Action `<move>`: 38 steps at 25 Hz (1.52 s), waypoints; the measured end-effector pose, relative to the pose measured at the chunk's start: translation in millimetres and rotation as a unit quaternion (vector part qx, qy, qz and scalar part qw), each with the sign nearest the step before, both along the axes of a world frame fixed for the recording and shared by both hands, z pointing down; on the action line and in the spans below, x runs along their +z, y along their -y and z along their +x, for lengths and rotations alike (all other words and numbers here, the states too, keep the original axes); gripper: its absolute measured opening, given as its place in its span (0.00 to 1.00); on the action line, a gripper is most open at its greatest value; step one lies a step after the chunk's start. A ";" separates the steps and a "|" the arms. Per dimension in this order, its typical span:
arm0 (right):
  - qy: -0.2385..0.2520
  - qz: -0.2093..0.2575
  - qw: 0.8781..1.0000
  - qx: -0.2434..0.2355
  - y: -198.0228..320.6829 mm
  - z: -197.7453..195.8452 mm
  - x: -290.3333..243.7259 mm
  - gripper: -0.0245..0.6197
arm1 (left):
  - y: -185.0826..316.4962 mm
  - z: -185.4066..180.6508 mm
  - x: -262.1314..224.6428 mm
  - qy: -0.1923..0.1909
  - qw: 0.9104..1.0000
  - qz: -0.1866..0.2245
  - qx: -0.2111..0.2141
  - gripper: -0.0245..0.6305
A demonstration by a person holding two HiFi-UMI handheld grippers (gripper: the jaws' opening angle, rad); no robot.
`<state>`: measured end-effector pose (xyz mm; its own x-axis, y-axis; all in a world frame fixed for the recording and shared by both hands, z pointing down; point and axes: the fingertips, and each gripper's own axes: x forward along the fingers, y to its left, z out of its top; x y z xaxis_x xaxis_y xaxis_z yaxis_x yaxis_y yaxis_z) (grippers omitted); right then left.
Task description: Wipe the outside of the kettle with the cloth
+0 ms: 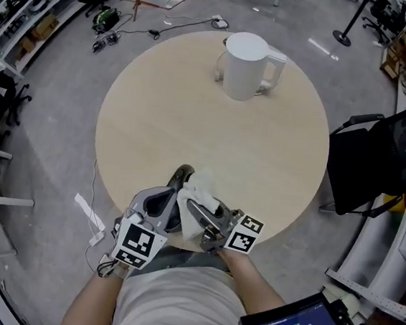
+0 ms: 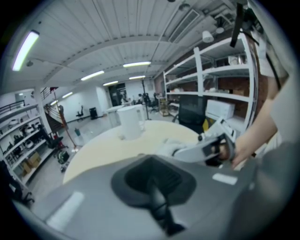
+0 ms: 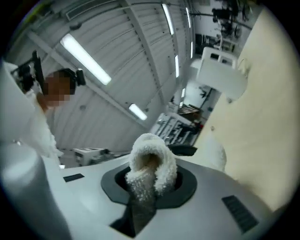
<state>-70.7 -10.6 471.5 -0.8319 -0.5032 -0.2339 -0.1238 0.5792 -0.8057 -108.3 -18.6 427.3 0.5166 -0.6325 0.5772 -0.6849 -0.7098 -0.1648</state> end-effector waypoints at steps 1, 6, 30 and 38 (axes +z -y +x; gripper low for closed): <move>-0.051 -0.061 0.997 0.019 10.7 3.2 41.7 0.15 | 0.5 -0.1 0.1 0.002 1.000 0.002 -0.001 0.04; -0.087 0.035 0.996 -0.009 29.9 -1.4 -17.6 0.15 | -1.5 3.0 -1.4 -0.001 1.000 -0.001 0.005 0.03; -0.258 0.172 0.905 -0.292 104.5 -102.4 -30.5 0.15 | -19.3 7.2 -9.7 0.029 0.999 -0.015 0.040 0.04; -0.428 0.084 0.817 -0.378 68.7 -76.5 46.3 0.16 | -105.9 60.1 8.2 -0.035 0.988 -0.114 0.094 0.04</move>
<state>-147.2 -79.3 517.9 -0.7851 0.2095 0.5829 -0.1557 0.8441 -0.5131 -48.1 87.3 435.5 0.6566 -0.3792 0.6520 -0.5409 -0.8392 0.0566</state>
